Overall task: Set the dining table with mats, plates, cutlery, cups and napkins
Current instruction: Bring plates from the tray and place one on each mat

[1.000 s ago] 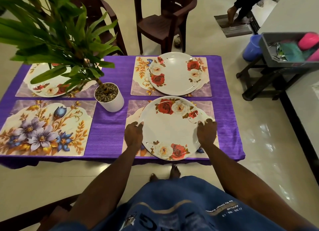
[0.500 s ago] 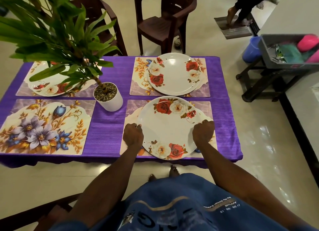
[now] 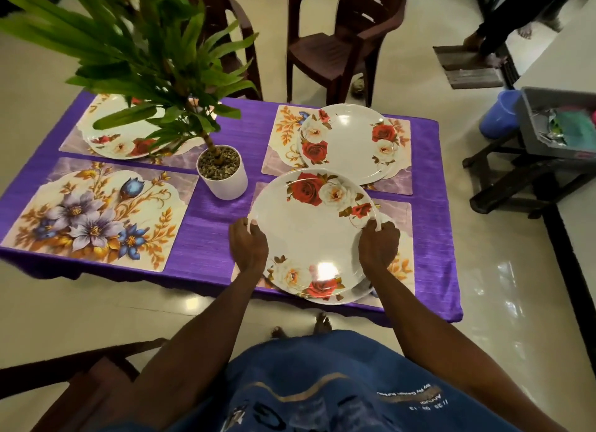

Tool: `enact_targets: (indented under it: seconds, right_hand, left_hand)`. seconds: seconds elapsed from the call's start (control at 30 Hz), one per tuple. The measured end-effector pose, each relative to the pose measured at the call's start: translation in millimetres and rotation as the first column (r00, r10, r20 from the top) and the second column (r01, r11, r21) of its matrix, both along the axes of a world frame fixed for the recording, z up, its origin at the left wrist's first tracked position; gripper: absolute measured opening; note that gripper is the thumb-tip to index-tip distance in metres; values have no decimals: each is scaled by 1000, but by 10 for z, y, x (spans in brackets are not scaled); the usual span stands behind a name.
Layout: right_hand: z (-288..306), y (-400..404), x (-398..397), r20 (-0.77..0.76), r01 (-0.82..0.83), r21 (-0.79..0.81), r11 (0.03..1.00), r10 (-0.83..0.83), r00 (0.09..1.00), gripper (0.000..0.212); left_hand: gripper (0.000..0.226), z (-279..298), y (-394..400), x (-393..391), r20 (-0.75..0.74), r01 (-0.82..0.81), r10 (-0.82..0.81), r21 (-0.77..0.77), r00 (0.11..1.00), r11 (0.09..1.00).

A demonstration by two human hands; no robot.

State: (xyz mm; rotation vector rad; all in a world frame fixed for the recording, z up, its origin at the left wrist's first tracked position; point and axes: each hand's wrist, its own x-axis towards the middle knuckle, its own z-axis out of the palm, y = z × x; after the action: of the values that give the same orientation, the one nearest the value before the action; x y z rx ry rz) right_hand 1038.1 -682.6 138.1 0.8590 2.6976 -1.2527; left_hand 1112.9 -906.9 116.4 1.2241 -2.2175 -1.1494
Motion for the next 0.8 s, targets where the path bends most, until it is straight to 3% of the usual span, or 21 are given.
enact_targets:
  seconds: [0.1,0.33,0.6,0.8]
  right_hand:
    - [-40,-190,89,12,-103,27,994,103,995,53]
    - [-58,-944,471,-46,-315,2,949,315,948,37]
    - [-50,-2586,922,-75,-489,-47,871,485,872,45]
    - [-15,-3886,1002,22,-492,-145,859,500,866,37]
  left_hand:
    - [23,-23,-210,207,-19,-41,41,-7,999,999]
    - [26,-103,-965,887,-85,-151,144,-89,986,985]
    - [26,-76,-2504,1587,-82,-241,229,-200,970,950]
    - [26,-12,-3786,1789,29,-243,248,-123,968,962]
